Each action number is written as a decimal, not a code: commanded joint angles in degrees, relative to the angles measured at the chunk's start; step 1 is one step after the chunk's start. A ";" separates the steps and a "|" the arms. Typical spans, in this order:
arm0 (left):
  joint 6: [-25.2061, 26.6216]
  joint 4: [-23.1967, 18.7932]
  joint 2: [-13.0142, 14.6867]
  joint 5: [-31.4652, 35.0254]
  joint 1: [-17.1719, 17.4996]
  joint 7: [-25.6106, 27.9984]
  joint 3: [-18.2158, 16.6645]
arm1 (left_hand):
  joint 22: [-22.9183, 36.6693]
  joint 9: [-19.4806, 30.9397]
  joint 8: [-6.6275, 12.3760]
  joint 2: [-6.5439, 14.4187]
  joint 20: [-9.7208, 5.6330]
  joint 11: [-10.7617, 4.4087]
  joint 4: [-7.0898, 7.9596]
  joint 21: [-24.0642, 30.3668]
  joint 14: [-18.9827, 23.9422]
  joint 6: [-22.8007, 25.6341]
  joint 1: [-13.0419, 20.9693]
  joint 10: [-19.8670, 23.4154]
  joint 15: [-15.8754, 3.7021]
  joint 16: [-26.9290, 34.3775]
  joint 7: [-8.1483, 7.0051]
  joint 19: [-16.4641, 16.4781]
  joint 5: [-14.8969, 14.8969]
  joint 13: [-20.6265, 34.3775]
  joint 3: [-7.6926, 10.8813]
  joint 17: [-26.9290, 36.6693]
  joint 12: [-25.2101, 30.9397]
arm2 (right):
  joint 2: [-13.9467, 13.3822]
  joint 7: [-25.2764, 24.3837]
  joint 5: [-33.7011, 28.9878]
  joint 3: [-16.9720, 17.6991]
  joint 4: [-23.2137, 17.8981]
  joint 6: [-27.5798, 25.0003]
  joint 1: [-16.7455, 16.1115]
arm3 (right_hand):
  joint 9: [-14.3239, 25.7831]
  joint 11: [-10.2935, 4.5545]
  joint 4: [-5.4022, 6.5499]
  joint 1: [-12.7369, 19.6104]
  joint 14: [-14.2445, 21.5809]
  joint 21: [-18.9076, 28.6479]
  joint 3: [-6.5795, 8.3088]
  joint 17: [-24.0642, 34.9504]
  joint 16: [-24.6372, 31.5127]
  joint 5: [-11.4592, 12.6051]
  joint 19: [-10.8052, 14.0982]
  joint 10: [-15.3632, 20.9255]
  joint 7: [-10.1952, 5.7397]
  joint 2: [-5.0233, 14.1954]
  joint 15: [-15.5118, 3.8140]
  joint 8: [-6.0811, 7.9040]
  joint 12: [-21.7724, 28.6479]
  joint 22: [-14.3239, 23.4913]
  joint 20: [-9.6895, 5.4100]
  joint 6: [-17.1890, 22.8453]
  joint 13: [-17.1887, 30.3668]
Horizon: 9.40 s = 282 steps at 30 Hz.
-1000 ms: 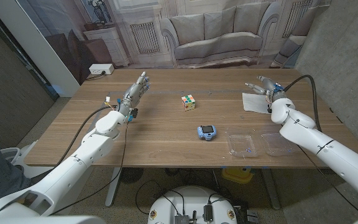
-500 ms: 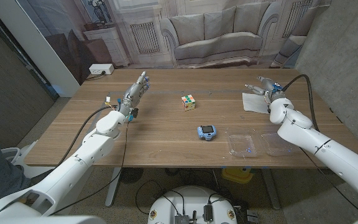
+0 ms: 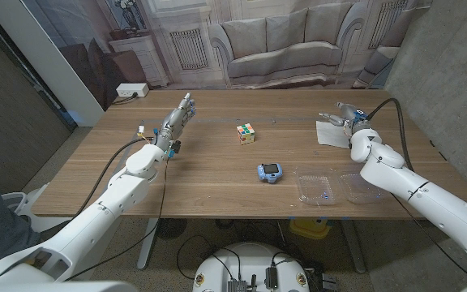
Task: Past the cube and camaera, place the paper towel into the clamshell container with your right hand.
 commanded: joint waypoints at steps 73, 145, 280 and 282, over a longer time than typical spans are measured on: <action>0.61 0.50 -0.13 0.23 -0.37 0.00 0.36 | 0.17 0.17 -0.14 0.53 -0.46 -0.41 0.15 -0.13 0.09 0.64 0.53 0.43 -0.19 -0.09 0.13 -0.87 -0.50 0.25 -1.01 0.19 0.07 | 4.04 9.19 -1.29 -4.42 9.38 -3.24 5.43 | 0.19 -0.15 -2.42 3.44 0.10 -1.60 1.03 0.07 -0.13 0.61 1.35 -1.46 -0.38 0.63 -0.05 -0.25 -0.31 0.34 -1.36 -1.01 0.12; 1.59 0.22 -0.58 0.58 -0.85 0.59 0.96 | 0.20 0.17 -0.17 0.84 0.37 -0.78 0.22 -0.16 -0.03 0.92 0.70 0.39 -0.12 -0.09 -0.01 -1.25 -0.79 0.25 -1.77 0.20 0.01 | 6.07 8.66 -3.83 -6.11 12.86 -4.97 6.81 | 0.48 -3.49 -7.32 23.26 15.61 2.41 9.23 0.40 1.98 -2.38 20.88 11.48 -3.91 5.26 -6.54 3.76 3.49 1.00 -4.67 13.78 0.13; 10.21 -11.54 2.41 1.94 2.27 8.51 -0.40 | 0.21 0.18 -0.06 1.50 0.45 -0.40 0.27 0.07 0.38 1.55 1.21 0.86 -0.30 0.04 0.19 -1.07 -1.09 0.26 -3.17 0.19 0.12 | -9.41 -7.66 8.06 11.57 -8.35 16.60 -13.05 | 1.96 -9.57 -3.00 31.15 41.34 12.18 17.12 1.31 2.08 -3.85 34.48 35.85 -7.42 8.50 -12.35 4.23 3.49 2.33 -9.95 37.84 0.25; 10.54 -11.34 2.53 1.88 1.84 8.08 -0.27 | 0.21 0.18 -0.05 1.50 0.43 -0.47 0.27 0.08 0.40 1.60 1.22 0.92 -0.30 0.05 0.15 -1.03 -1.09 0.26 -3.19 0.19 0.15 | -9.77 -8.02 8.13 11.92 -9.15 16.57 -13.89 | 1.96 -9.47 -3.02 31.18 41.35 12.18 17.14 1.32 2.06 -3.85 34.41 35.91 -7.50 8.52 -12.40 4.19 3.46 2.32 -9.95 37.85 0.25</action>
